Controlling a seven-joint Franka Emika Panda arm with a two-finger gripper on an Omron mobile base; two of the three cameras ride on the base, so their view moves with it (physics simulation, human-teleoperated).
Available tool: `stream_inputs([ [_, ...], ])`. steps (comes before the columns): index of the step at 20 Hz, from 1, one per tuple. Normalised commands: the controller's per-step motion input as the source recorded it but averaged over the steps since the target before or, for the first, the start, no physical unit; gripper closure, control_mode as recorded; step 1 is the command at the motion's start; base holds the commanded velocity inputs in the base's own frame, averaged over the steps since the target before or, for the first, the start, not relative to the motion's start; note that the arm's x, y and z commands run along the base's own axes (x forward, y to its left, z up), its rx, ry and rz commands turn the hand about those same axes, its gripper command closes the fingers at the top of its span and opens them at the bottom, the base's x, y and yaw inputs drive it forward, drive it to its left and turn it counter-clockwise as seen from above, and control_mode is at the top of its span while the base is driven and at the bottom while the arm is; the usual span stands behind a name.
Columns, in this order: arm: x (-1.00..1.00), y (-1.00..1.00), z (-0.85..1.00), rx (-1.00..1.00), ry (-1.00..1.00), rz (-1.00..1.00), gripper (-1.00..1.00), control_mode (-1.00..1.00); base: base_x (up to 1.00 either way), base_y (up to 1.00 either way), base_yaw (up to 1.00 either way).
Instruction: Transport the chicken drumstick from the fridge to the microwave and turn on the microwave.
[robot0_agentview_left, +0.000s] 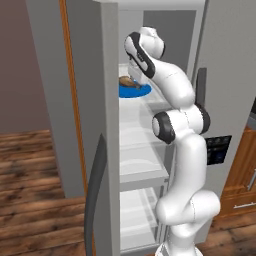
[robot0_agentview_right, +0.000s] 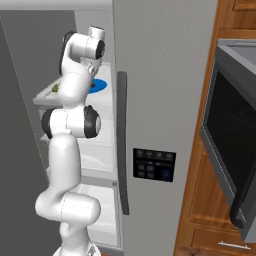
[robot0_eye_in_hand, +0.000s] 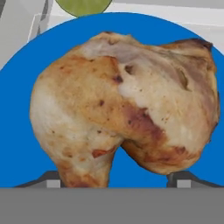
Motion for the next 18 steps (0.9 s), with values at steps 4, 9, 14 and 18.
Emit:
stream_inputs([
  [4,0.0,0.59,-0.49,-0.03,0.2,-0.16,1.0,-1.0,0.0,0.0,0.0],
  [9,-0.2,0.58,-0.35,-0.05,0.03,-0.21,1.0,-1.0,0.0,0.0,0.0],
  [14,-0.8,0.6,-0.68,-0.29,-0.42,-0.41,1.0,-1.0,0.0,0.0,0.0],
  [18,-1.0,0.35,-1.0,-0.44,-0.69,-0.4,1.0,-1.0,0.0,0.0,0.0],
])
